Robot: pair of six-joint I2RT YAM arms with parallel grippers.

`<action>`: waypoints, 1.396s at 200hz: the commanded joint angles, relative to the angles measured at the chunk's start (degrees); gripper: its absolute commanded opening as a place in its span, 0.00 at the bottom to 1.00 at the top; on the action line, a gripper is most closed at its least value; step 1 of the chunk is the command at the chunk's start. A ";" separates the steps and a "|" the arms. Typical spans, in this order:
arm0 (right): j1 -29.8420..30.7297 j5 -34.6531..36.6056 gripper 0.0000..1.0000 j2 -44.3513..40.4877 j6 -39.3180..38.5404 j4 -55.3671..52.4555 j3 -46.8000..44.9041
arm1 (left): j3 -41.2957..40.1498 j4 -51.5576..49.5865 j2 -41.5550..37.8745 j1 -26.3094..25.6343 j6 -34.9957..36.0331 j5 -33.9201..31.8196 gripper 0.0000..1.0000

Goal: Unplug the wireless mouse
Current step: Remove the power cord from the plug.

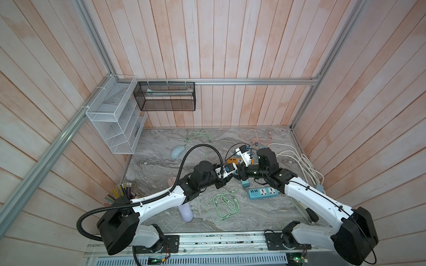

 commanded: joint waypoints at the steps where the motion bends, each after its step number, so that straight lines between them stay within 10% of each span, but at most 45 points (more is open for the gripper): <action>1: 0.28 -0.33 0.29 -0.12 0.33 -0.40 -0.46 | 1.62 0.47 -1.01 0.24 -0.03 0.61 0.19; 36: -0.19 3.59 0.51 -1.70 -1.27 -4.60 1.59 | 1.56 -2.48 -0.28 0.52 0.20 0.21 0.01; 118: -3.57 2.74 0.52 -5.37 -1.02 -7.24 3.30 | -0.32 -3.08 -1.25 0.70 -0.90 0.13 0.01; 136: -3.58 2.42 0.40 -5.66 -0.62 -7.00 3.60 | -0.40 -3.46 -1.18 0.70 -0.97 0.54 0.00; 158: -3.65 2.41 0.00 -6.10 -0.14 -6.54 3.45 | -0.70 -3.94 -0.74 0.70 -1.90 -0.44 0.01; 279: -10.01 0.05 0.00 -4.86 -0.07 -6.47 5.71 | -10.76 -0.94 5.96 0.70 -14.38 -7.43 0.01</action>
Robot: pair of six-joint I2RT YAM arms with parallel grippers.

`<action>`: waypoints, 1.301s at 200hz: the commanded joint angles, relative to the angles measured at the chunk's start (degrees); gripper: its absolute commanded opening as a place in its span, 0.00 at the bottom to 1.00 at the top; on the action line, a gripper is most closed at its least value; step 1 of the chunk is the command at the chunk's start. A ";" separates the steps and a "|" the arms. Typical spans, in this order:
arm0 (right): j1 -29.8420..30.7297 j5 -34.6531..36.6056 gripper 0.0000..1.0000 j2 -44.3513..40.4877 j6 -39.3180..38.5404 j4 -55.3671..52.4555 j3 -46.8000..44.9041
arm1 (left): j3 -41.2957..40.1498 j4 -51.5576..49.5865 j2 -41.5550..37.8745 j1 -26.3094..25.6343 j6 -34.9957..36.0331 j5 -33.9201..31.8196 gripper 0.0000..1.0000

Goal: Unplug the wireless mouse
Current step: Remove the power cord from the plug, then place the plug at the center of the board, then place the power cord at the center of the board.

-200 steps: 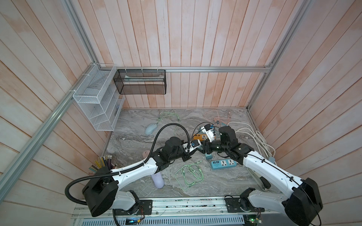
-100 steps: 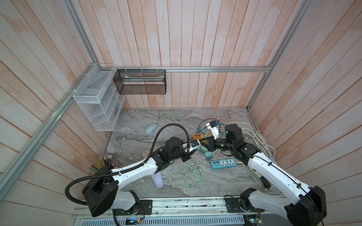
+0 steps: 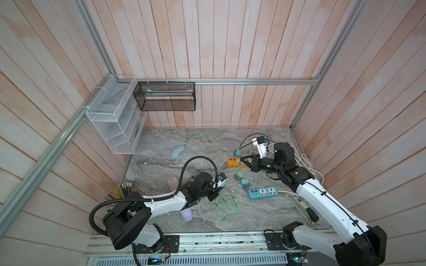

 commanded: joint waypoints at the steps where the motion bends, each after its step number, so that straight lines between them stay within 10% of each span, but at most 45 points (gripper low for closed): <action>1: -0.15 -1.90 0.00 1.51 -0.19 0.38 1.49 | 0.95 1.20 1.34 0.11 -3.59 -2.00 0.01; 48: 0.20 -2.30 0.00 2.10 0.39 1.58 -0.46 | 6.29 -5.05 7.86 0.46 -4.35 -4.28 0.14; 84: 1.14 0.07 0.00 2.72 -0.77 0.41 -1.02 | 6.08 -3.10 5.71 0.59 -7.04 -3.71 0.60; 158: 12.36 15.50 0.00 21.04 -5.53 -1.78 7.77 | 5.42 -8.74 -17.85 12.16 -25.78 4.19 0.62; 249: 14.31 24.40 0.00 65.99 -7.87 -11.40 59.43 | 4.91 -22.86 -42.61 22.56 -28.94 3.88 0.66; 260: 14.27 24.26 0.21 74.37 -8.13 -16.11 71.87 | 4.91 -23.70 -43.60 22.76 -28.12 3.74 0.66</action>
